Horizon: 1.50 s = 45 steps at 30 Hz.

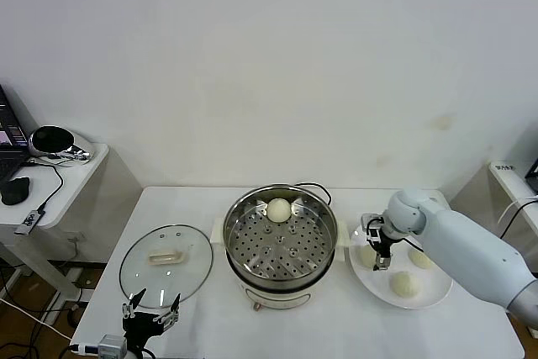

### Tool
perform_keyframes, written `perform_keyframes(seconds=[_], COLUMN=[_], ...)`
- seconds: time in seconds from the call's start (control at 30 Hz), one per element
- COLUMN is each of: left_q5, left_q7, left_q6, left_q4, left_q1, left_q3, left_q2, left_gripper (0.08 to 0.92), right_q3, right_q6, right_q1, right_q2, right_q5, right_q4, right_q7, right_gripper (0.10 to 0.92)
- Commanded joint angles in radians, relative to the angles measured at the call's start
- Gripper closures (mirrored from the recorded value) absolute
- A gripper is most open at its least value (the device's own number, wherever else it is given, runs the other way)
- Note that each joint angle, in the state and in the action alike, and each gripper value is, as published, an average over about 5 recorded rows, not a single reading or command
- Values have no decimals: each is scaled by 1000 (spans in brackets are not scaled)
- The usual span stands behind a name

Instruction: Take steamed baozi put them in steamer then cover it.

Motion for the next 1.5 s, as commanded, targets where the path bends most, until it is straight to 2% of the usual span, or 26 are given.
perform_keyframes(seconds=[0.03, 0.17, 0.27, 0.53, 0.63, 0.83, 1.03, 1.27, 1.5], left_q5=[0, 1, 1, 3, 4, 15, 16, -1, -7], left_q7=[0, -1, -1, -2, -1, -5, -6, -7, -25], left_q6=[-1, -1, 0, 0, 0, -3, -5, -4, -3], left_q4=[1, 0, -1, -5, -6, -10, -31, -68, -111], left_q1=[1, 1, 2, 3, -1, -11, -12, -14, -9], left_q3=[1, 4, 4, 8, 11, 22, 27, 21, 7], left_q2=[-1, -2, -3, 0, 2, 1, 2, 6, 4], left_gripper=[177, 177, 177, 177, 177, 177, 177, 177, 177], right_q3=[5, 10, 10, 7, -13, -155, -434, -656, -694], right_q6=[-4, -10, -12, -27, -42, -94, -147, -208, -263], right_q1=[-7, -11, -7, 14, 52, 254, 649, 994, 1048], right_q2=[3, 6, 4, -24, -60, -154, -201, -102, 76], right_q5=[1, 9, 19, 56, 91, 230, 466, 724, 852], right_q4=[-9, -12, -9, 13, 44, 128, 229, 252, 228], right_q7=[8, 9, 8, -1, -12, -43, -96, -149, -146], right_gripper=[203, 203, 239, 446, 476, 482, 475, 476, 474])
